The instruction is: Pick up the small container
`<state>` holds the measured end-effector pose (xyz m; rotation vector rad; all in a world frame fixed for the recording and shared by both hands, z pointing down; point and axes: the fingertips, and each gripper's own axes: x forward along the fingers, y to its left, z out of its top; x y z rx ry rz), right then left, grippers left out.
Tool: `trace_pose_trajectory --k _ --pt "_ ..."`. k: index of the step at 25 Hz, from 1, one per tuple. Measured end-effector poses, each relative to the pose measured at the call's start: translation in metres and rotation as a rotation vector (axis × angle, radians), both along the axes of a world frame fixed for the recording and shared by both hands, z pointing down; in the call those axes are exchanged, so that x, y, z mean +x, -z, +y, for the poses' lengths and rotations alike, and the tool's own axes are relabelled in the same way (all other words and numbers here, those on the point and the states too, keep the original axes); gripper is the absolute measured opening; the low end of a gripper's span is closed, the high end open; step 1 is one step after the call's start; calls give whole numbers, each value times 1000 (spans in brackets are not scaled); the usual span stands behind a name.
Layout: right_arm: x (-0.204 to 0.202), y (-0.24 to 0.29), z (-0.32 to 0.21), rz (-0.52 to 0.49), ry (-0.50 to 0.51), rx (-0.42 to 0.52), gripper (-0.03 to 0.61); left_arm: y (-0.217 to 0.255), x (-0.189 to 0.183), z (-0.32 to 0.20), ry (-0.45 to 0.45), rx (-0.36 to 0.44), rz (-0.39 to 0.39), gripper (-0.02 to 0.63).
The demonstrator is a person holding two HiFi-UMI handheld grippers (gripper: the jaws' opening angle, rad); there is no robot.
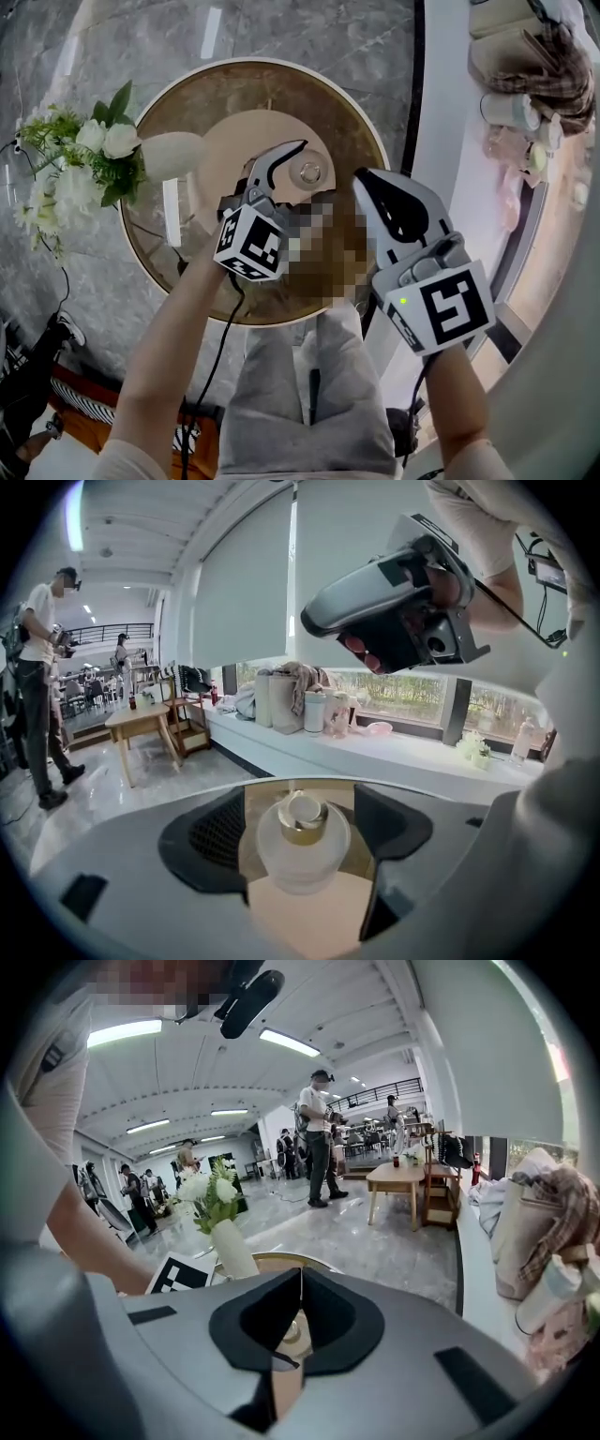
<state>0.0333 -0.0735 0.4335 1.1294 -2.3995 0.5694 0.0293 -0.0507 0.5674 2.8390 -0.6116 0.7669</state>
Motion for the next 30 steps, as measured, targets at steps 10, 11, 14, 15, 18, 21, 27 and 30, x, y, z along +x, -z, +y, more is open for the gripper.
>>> trace_pose_trajectory --k 10,11,14,15,18,21,27,30 --pt "-6 -47 -1 -10 4 -42 11 -40 7 -1 -14 -77 -23 347" --pt "-6 -50 -1 -13 3 -46 11 -43 8 -1 -18 -79 -26 347" --pt "-6 -58 0 -17 -1 -55 11 -54 10 -1 -27 -89 -40 347" --pt "-5 -61 0 -17 -3 -59 11 -58 10 -2 -27 -93 -43 347" --pt "-4 -67 0 -15 -3 -65 11 -66 12 -3 -27 -95 -59 347" --pt "-3 -73 1 -12 0 -70 11 -70 13 -3 -27 -81 -84 347" --pt "-3 -81 3 -11 0 -83 11 -71 13 -6 -6 -55 -104 345" --pt "-7 -82 4 -21 17 -74 11 -71 13 -7 -3 -44 -106 345"
